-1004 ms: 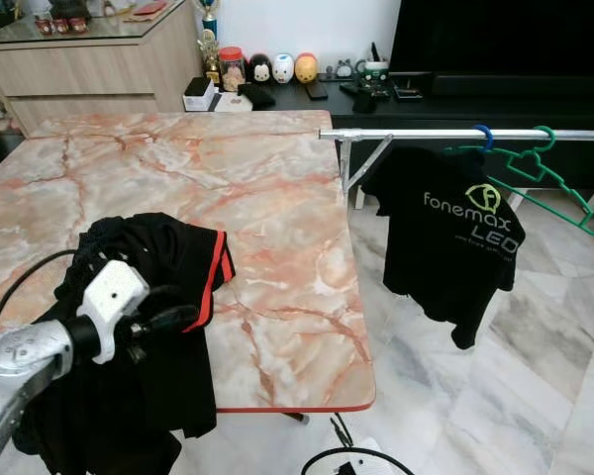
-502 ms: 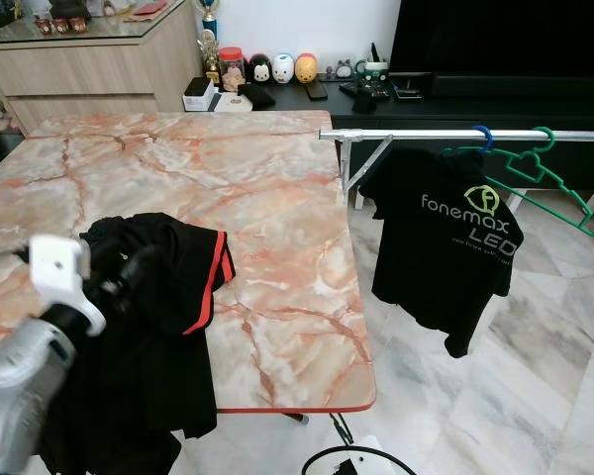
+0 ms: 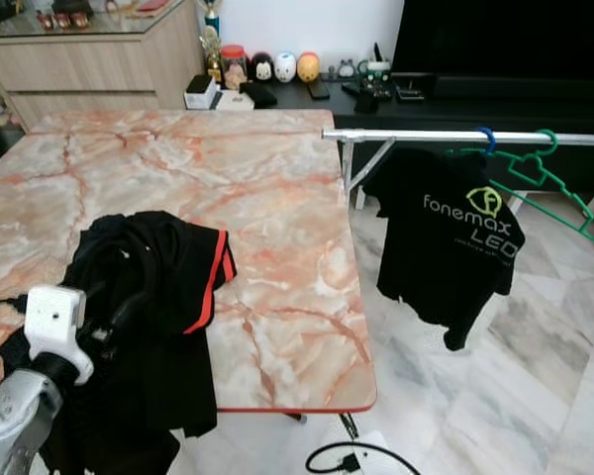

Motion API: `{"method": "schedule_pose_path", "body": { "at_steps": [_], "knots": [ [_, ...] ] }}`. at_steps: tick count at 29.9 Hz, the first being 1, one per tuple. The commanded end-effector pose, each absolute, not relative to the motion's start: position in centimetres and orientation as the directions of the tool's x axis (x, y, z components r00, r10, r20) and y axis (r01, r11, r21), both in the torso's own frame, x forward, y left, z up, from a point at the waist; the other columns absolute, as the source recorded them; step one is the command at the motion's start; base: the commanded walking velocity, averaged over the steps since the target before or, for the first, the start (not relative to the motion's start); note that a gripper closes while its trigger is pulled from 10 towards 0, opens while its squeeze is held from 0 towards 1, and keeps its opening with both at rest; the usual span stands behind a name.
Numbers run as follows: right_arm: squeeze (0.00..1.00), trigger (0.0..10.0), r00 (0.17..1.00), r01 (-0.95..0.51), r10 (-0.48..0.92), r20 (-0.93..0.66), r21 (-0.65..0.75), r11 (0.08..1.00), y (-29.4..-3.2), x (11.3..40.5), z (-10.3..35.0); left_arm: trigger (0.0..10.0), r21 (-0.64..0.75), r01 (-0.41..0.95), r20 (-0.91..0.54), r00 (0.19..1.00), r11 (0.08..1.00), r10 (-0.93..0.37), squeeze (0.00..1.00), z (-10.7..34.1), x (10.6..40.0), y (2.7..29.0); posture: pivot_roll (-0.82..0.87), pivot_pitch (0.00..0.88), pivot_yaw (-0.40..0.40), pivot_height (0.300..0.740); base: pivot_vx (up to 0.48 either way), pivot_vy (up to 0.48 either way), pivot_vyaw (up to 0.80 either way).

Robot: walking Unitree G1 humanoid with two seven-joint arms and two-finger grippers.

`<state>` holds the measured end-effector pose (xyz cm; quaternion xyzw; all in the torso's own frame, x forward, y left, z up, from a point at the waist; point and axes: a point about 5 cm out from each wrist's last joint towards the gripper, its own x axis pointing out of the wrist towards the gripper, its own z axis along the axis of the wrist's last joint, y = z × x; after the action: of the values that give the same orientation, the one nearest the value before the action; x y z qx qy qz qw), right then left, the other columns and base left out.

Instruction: Hang hanger

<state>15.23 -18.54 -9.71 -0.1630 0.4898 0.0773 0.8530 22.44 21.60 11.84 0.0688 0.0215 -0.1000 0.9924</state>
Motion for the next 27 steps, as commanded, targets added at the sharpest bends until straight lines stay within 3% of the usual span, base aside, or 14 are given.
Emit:
{"method": "schedule_pose_path", "body": {
  "at_steps": [1,6,14,27],
  "knots": [
    [0.00,10.0,0.518,-0.243,-0.048,-0.854,-0.201,0.949,-19.0,15.2,-9.7,10.0,0.147,0.202,-0.018,0.979,0.968,-0.201,0.00,12.5,22.6,21.3,0.04,0.000,-0.045,0.740,0.000,0.000,0.00],
    [0.00,10.0,0.529,-0.205,-0.065,-0.846,-0.202,0.958,-19.3,15.2,-9.6,10.0,0.123,0.181,0.020,0.983,0.976,-0.185,0.00,12.9,23.3,20.7,0.03,0.000,-0.060,0.740,0.000,0.000,0.00],
    [0.00,10.0,0.544,-0.179,-0.080,-0.835,-0.208,0.961,-19.7,15.0,-9.5,10.0,0.096,0.222,0.046,0.973,0.970,-0.227,0.00,12.9,24.1,19.1,0.00,0.000,-0.048,0.740,-0.310,0.000,0.00],
    [0.00,10.0,0.533,-0.177,-0.078,-0.842,-0.201,0.963,-19.4,14.5,-9.8,10.0,0.090,0.231,0.042,0.971,0.969,-0.236,0.00,12.6,24.4,18.8,-0.01,0.000,-0.032,0.740,-0.290,0.000,0.00]
  ]
}}
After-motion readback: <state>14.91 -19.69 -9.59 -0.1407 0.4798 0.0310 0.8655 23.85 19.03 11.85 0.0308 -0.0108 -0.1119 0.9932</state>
